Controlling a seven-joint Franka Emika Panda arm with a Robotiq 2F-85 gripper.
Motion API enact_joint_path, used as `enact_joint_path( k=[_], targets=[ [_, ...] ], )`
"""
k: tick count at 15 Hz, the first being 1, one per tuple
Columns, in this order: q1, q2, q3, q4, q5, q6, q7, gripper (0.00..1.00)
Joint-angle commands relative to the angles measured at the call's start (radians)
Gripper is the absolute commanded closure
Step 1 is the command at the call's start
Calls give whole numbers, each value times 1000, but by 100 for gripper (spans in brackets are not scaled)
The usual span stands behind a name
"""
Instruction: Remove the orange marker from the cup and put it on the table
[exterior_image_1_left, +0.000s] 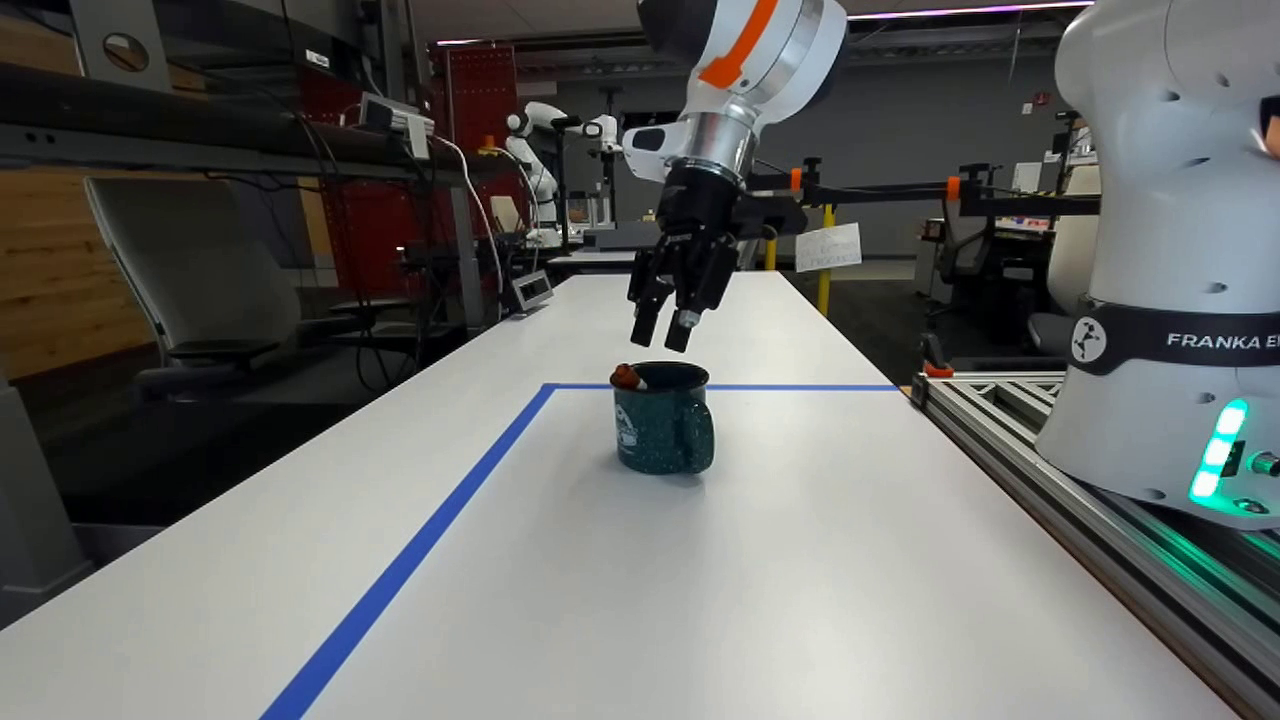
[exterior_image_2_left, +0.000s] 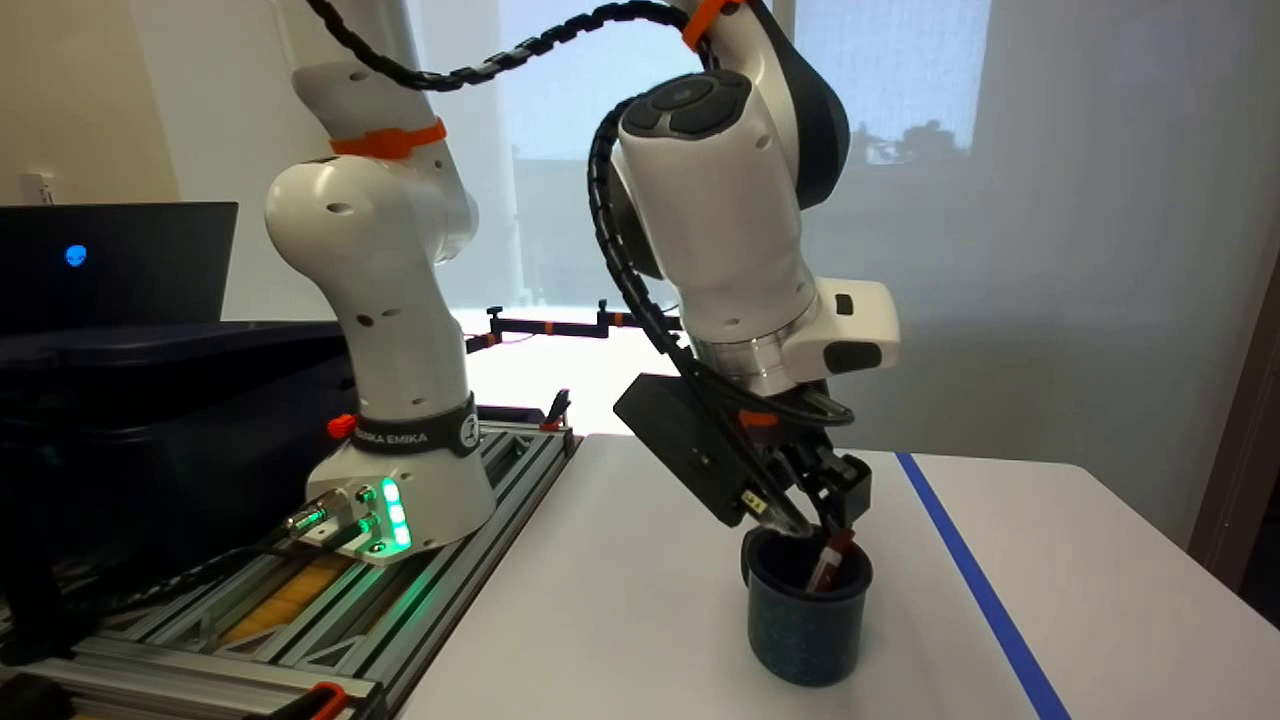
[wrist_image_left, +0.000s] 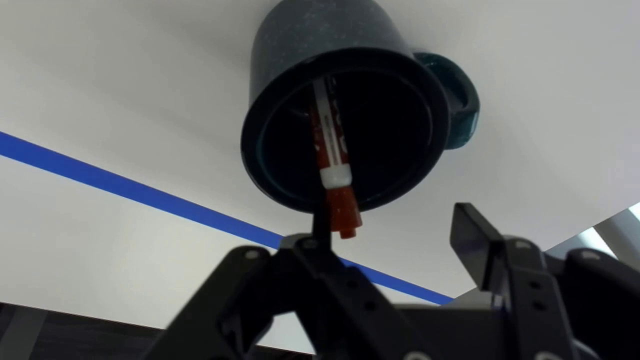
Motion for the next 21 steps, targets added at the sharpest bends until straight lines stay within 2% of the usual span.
enact_joint_path(
  k=[1,6,11,14,21],
  targets=[
    [31,39,0,11,139,34,-153,33],
    [34,98,3,40,269,33,-303,36],
    [27,164,6,91,367,39,-377,34],
    [26,195,8,105,393,48,-394,43],
    [31,194,19,101,412,60,-411,40]
  ],
)
